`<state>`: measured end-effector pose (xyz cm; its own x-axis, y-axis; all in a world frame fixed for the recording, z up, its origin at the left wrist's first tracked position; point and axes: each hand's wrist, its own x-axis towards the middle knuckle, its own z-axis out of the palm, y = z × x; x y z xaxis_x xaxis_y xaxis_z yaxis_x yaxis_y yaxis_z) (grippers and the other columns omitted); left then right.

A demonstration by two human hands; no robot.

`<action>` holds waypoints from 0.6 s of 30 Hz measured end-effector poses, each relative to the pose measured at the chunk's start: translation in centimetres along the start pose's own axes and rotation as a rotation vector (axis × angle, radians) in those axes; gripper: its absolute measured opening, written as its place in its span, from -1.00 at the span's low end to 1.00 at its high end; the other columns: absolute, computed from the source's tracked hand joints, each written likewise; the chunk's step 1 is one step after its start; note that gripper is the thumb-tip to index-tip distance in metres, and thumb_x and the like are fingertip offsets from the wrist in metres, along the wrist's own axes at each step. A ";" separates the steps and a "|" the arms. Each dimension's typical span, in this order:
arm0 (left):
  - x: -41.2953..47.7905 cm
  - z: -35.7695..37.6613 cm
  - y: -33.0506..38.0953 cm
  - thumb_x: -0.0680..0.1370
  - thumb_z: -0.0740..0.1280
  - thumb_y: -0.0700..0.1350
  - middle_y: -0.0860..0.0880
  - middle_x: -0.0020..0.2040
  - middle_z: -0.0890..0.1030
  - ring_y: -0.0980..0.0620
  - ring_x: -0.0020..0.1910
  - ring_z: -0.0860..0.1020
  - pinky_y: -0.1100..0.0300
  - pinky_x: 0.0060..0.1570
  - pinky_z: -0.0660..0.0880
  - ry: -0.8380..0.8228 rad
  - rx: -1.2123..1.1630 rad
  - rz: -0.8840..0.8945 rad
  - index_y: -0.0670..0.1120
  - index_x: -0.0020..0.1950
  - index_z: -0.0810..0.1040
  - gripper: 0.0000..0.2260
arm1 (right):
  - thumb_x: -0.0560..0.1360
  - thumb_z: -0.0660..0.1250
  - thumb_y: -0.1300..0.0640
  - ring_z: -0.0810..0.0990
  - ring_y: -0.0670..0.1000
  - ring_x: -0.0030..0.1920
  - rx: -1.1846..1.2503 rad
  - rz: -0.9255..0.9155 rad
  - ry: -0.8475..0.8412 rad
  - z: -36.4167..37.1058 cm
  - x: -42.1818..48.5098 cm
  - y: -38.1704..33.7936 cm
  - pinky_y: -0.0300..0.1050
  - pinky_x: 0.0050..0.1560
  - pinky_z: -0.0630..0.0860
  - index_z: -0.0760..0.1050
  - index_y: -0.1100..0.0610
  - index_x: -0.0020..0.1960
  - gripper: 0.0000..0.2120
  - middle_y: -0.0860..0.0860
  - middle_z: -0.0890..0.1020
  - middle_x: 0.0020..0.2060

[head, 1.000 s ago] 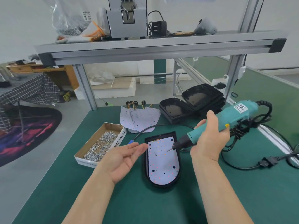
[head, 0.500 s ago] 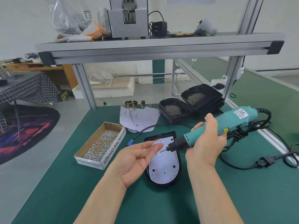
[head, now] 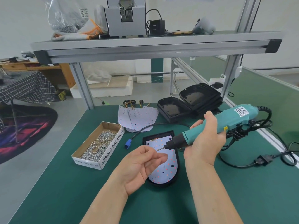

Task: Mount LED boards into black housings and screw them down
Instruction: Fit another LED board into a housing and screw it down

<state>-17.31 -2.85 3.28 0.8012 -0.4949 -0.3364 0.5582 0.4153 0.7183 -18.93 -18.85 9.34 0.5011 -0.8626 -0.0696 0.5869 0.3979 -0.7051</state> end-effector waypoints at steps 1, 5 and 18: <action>0.1 0.0 0.0 0.40 0.43 -0.24 -0.33 -0.09 0.68 -0.10 -0.18 0.72 0.28 -0.33 0.62 0.007 -0.002 -0.005 -0.27 -0.17 0.61 -0.90 | 0.53 0.38 0.13 0.46 -0.07 -0.49 -0.003 0.002 0.001 0.1 0.1 0.0 -0.22 -0.41 0.44 0.40 0.08 -0.06 -0.85 -0.10 0.48 -0.52; 0.3 0.2 -0.1 0.38 0.42 -0.28 -0.27 -0.12 0.69 -0.02 -0.22 0.71 0.32 -0.30 0.61 0.020 -0.053 -0.007 -0.30 -0.07 0.73 -0.83 | 0.53 0.39 0.13 0.47 -0.07 -0.48 0.000 0.009 0.007 -0.1 0.3 0.0 -0.21 -0.40 0.45 0.41 0.08 -0.06 -0.86 -0.11 0.48 -0.52; 0.0 0.4 0.1 0.31 0.48 -0.35 -0.19 -0.22 0.65 0.01 -0.31 0.66 0.33 -0.34 0.60 0.020 -0.002 -0.001 -0.19 -0.21 0.71 -0.89 | 0.53 0.39 0.12 0.45 -0.03 -0.48 -0.010 -0.011 0.001 -0.4 0.4 0.4 -0.22 -0.42 0.43 0.44 0.07 -0.04 -0.88 -0.04 0.47 -0.50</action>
<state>-17.29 -3.13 3.61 0.8047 -0.4801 -0.3492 0.5595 0.4165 0.7166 -18.73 -19.15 8.80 0.4939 -0.8673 -0.0622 0.5863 0.3850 -0.7128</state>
